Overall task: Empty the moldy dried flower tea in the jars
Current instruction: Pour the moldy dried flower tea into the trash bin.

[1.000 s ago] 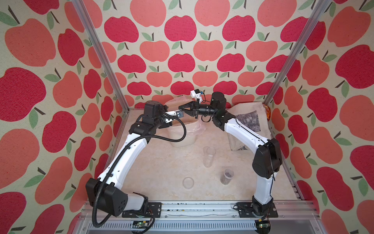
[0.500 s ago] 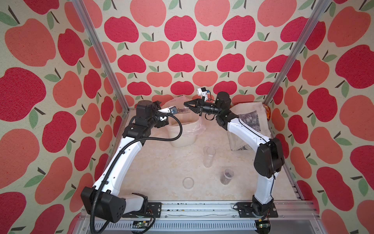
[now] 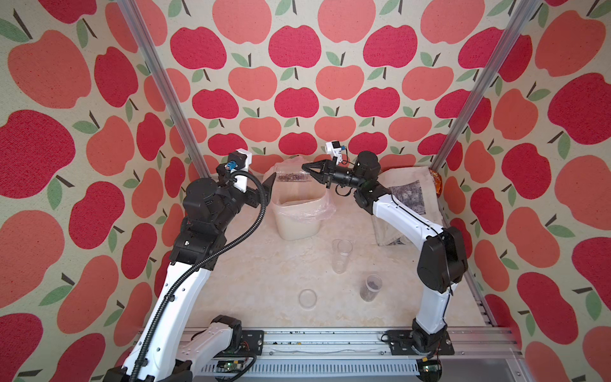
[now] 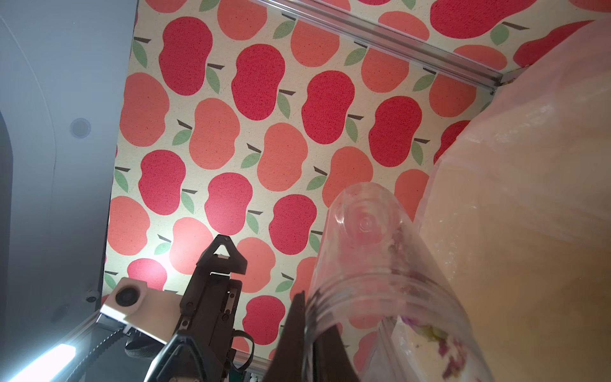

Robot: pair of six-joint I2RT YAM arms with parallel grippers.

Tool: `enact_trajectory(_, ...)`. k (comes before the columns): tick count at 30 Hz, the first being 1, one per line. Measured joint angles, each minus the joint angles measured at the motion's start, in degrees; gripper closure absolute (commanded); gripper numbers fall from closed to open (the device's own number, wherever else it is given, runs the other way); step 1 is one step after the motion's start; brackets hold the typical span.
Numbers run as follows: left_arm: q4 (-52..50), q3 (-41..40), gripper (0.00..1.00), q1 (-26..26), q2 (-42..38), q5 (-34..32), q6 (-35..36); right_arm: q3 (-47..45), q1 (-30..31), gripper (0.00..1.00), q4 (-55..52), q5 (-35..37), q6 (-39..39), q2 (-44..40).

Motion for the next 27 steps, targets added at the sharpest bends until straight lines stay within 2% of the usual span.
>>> enact_trajectory(6,-0.92,-0.02,0.01,1.18,0.81,-0.26,-29.73,-1.31,0.00,1.00,1.79,1.38,0.72,-1.16)
enact_trajectory(9,-1.60,-0.02,0.01,2.95,2.51,1.60,-42.25,-1.68,0.00,1.00,3.17,1.88,1.33,-1.38)
enact_trajectory(12,-1.33,-0.02,0.01,4.76,5.16,4.92,-51.89,-1.97,0.04,1.00,4.07,2.19,1.79,-1.60)
enact_trajectory(18,0.52,0.00,0.01,5.88,10.91,10.14,-63.84,-2.32,0.85,1.00,5.22,2.73,2.14,-2.08)
enact_trajectory(27,5.92,0.00,0.00,5.95,16.28,15.69,-72.19,-2.32,3.10,1.00,7.39,2.89,3.43,-2.08)
